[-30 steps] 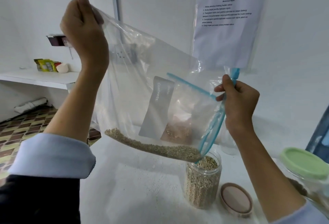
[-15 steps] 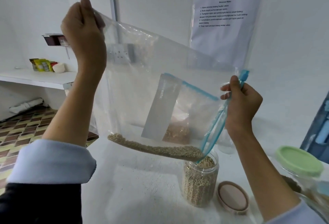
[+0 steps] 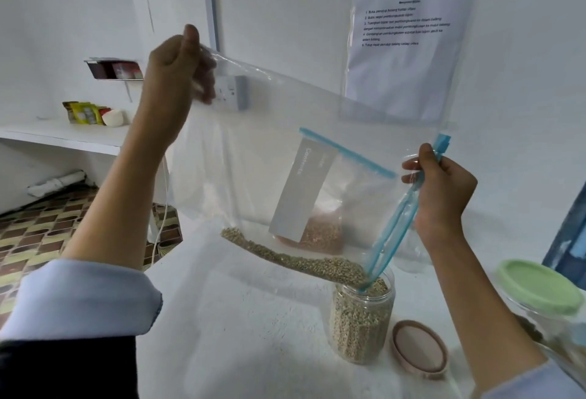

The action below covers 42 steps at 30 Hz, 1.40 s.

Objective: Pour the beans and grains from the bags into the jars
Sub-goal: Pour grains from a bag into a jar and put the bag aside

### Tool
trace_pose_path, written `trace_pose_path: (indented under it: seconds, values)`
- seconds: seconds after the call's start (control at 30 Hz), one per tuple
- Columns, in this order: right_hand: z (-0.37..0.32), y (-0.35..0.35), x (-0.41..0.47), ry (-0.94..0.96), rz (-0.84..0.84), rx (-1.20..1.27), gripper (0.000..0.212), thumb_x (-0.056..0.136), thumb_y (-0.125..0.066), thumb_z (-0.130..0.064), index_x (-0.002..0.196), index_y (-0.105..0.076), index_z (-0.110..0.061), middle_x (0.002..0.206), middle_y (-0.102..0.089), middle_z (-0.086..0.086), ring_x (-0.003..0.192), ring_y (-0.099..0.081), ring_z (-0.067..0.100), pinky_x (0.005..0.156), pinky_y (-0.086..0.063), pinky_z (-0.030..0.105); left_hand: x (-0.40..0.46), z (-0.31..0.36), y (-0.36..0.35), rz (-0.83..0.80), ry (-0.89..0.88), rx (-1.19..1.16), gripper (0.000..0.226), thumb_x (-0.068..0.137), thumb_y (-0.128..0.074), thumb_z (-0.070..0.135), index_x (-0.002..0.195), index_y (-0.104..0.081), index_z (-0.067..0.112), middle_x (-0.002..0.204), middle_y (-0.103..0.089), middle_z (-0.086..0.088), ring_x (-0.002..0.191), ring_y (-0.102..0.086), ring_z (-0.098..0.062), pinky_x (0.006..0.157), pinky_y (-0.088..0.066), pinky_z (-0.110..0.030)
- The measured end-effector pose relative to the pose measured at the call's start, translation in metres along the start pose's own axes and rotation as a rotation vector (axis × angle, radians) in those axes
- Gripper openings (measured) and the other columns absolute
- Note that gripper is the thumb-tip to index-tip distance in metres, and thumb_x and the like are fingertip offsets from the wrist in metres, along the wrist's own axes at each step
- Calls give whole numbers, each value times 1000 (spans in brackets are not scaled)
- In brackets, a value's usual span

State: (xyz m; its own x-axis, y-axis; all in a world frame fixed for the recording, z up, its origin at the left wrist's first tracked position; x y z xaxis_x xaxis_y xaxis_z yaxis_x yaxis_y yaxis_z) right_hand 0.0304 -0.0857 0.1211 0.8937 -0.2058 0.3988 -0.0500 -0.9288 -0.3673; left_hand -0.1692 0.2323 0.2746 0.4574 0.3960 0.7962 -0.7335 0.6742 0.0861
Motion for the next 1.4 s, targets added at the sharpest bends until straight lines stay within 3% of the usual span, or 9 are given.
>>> trace_pose_path:
  seconds: [0.13,0.33,0.57,0.83,0.93,1.03,1.23,1.3,1.4]
  values:
    - [2,0,-1,-20,5,6,33,91,-62,-25,59,-64,-18,52,-64,-8,50,-57,11,67,-52,31,-7,-3,-6,-161,10,137,12,87,-58,22,83,-48,28,78,-56,14,69,-55,-6,71,-46,-27]
    - [8,3,-1,-44,17,16,34,91,-62,-25,57,-64,-20,51,-64,-9,52,-57,12,68,-51,32,-31,-18,-18,-494,67,291,65,61,-60,6,102,-31,47,102,-45,3,84,-61,-1,73,-52,-35]
    - [14,2,-4,-55,7,28,34,91,-63,-24,57,-64,-20,52,-64,-9,50,-56,11,67,-50,32,-33,-45,-14,-435,101,151,73,71,-57,-29,99,-36,35,94,-50,-4,73,-61,-10,62,-49,-36]
    - [20,10,-8,-74,52,23,34,91,-62,-23,57,-62,-17,51,-64,-9,46,-54,9,65,-49,34,-37,-74,7,-146,256,-166,77,64,-68,-22,108,-34,33,112,-53,-13,75,-67,-22,77,-58,-31]
    - [20,12,-9,-61,55,1,34,90,-61,-26,57,-62,-17,53,-65,-8,50,-56,12,66,-50,37,-45,-98,10,-137,378,-66,44,68,-73,-9,101,-56,14,117,-63,-15,87,-66,-13,84,-55,-26]
    - [21,14,-13,-50,74,-1,36,90,-61,-28,56,-62,-18,54,-65,-8,51,-56,13,67,-50,40,-51,-106,8,-120,363,-21,14,77,-66,-8,82,-63,5,96,-72,-2,82,-69,-7,84,-55,-24]
    - [18,17,-14,-23,88,10,36,91,-60,-28,57,-61,-17,56,-66,-9,48,-56,9,67,-49,40,-51,-111,-6,-42,327,66,36,89,-36,-11,75,-44,22,52,-55,0,46,-55,-12,59,-45,-30]
    - [18,18,-12,-20,91,7,35,91,-60,-29,58,-62,-18,56,-66,-8,50,-56,11,67,-50,39,-50,-105,-16,-100,250,139,37,93,-36,-8,82,-42,27,62,-44,-4,50,-43,-15,55,-43,-30]
    - [19,21,-9,-18,98,3,36,91,-61,-28,57,-63,-18,54,-65,-8,52,-57,16,66,-48,36,-57,-105,-33,-330,192,215,45,82,-69,10,108,-35,26,75,-33,0,60,-32,-10,55,-36,-19]
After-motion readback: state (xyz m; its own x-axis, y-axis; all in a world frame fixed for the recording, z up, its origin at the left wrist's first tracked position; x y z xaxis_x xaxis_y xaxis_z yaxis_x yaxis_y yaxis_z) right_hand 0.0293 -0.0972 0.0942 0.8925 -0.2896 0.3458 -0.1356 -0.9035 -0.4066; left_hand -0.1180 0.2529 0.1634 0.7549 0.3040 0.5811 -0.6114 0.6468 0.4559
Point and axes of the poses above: each hand's wrist, its own x-axis towards the middle knuckle, its own y-axis out of the back of the hand, z = x × y, the point moved 10 cm from there along x, towards the middle knuckle
